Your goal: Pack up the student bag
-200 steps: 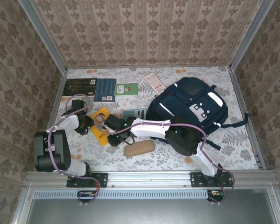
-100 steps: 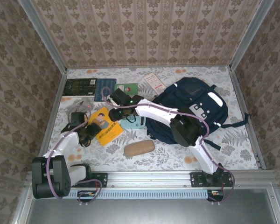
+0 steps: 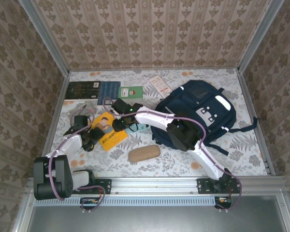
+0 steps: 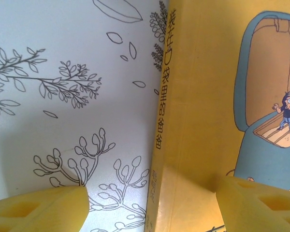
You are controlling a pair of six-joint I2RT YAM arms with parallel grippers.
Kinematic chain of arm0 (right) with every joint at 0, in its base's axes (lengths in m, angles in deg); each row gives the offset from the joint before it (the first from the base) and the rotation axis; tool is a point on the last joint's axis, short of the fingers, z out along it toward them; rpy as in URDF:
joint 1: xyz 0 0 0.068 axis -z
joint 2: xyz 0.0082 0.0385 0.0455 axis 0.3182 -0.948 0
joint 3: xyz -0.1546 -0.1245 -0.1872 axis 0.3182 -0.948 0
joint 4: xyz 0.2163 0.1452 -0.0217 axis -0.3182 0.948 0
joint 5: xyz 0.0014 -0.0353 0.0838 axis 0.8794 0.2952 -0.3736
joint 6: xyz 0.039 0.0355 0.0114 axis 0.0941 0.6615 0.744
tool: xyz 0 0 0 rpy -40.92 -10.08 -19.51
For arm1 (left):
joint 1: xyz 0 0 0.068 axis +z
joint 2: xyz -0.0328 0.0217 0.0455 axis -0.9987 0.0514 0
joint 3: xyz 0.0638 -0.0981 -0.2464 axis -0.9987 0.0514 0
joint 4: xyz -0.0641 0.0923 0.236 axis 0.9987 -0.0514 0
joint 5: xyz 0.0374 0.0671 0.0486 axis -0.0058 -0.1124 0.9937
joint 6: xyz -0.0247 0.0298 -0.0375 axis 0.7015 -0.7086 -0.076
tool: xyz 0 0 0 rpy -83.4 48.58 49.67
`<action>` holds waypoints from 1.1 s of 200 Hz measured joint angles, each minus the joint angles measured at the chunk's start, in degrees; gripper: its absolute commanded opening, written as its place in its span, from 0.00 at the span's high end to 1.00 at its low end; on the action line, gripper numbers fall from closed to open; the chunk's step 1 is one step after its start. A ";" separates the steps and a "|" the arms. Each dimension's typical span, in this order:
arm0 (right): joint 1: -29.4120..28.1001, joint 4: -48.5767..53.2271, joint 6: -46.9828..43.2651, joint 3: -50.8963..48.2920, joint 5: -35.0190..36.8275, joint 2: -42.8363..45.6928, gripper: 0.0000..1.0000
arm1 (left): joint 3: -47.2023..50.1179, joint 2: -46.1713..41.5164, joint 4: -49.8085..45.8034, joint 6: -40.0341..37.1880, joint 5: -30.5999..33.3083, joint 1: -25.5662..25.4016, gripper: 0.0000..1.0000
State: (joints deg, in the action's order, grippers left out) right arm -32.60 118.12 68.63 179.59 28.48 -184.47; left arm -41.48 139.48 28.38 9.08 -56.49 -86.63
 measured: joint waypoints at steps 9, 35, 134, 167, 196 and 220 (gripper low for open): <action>0.00 0.00 0.24 0.00 -0.22 0.02 0.64 | 0.15 0.00 0.26 0.39 -0.02 0.00 0.26; 0.00 -0.02 0.59 -0.02 -0.94 0.02 0.65 | 0.66 -0.42 1.14 1.20 -0.24 0.00 0.25; -0.50 0.20 3.23 -0.26 -3.78 0.02 0.65 | 0.66 1.95 5.60 6.40 -1.46 0.00 0.28; -0.33 0.24 4.09 -0.39 -3.98 0.04 0.64 | 1.44 0.61 10.16 6.16 -3.21 -0.11 0.26; 0.35 0.66 4.74 -0.44 -3.58 0.09 0.64 | 2.56 -2.38 11.80 3.69 -4.02 -1.49 0.26; 0.46 0.61 4.79 -0.66 -2.89 0.24 0.64 | 5.09 -5.75 12.31 3.06 -5.84 -1.62 0.26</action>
State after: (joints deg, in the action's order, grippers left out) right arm -32.14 118.73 73.41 178.93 25.60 -184.23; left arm -36.39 133.73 40.69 12.14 -62.32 -88.25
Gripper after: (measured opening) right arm 0.357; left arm 0.738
